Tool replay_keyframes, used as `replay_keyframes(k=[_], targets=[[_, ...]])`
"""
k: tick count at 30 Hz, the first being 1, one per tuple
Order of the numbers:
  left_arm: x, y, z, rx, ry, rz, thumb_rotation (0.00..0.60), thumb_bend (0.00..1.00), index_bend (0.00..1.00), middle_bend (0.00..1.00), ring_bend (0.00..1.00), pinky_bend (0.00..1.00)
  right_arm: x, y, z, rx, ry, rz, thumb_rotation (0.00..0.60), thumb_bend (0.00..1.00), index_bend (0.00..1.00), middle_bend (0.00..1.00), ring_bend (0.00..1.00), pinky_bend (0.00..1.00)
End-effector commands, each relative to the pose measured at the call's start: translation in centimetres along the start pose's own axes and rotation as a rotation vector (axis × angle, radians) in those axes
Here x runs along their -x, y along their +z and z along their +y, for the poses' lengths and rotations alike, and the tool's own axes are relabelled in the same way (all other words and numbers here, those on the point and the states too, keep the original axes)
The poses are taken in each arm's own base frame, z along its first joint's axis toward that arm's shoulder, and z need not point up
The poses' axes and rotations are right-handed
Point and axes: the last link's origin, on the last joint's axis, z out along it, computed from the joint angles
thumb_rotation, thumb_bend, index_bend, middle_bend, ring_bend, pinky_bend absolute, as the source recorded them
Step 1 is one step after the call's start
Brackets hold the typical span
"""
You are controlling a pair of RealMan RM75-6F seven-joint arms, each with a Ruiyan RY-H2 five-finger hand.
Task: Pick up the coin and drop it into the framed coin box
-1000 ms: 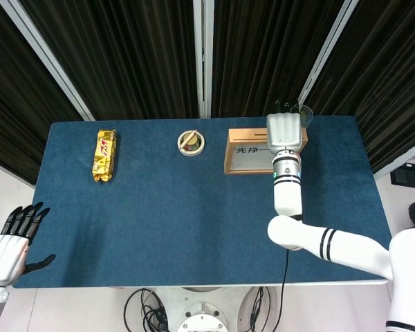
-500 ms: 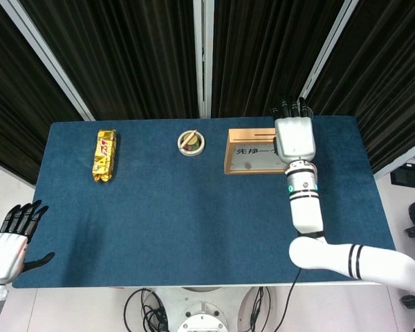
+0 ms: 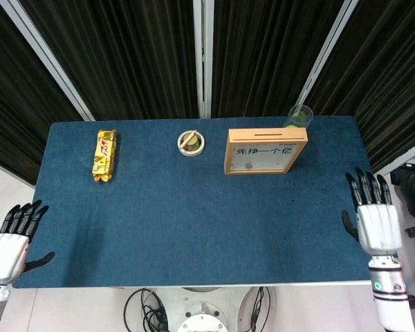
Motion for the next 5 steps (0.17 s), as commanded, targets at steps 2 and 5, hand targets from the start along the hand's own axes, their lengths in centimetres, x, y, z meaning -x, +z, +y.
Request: replay_keyframes(k=[2, 5], targets=[[-0.1, 0.0, -0.1, -0.004, 0.001, 0.003, 0.600, 0.10, 0.07, 0.00, 0.00, 0.00, 2.0, -5.3, 2.7, 0.018, -0.004, -0.022, 0.600, 0.29, 0.00, 0.00, 0.00, 0.00], [-0.1, 0.1, -0.1, -0.005, 0.005, 0.004, 0.600, 0.10, 0.07, 0.00, 0.00, 0.00, 2.9, -6.6, 3.4, 0.042, -0.001, -0.057, 0.600, 0.29, 0.00, 0.00, 0.00, 0.00]])
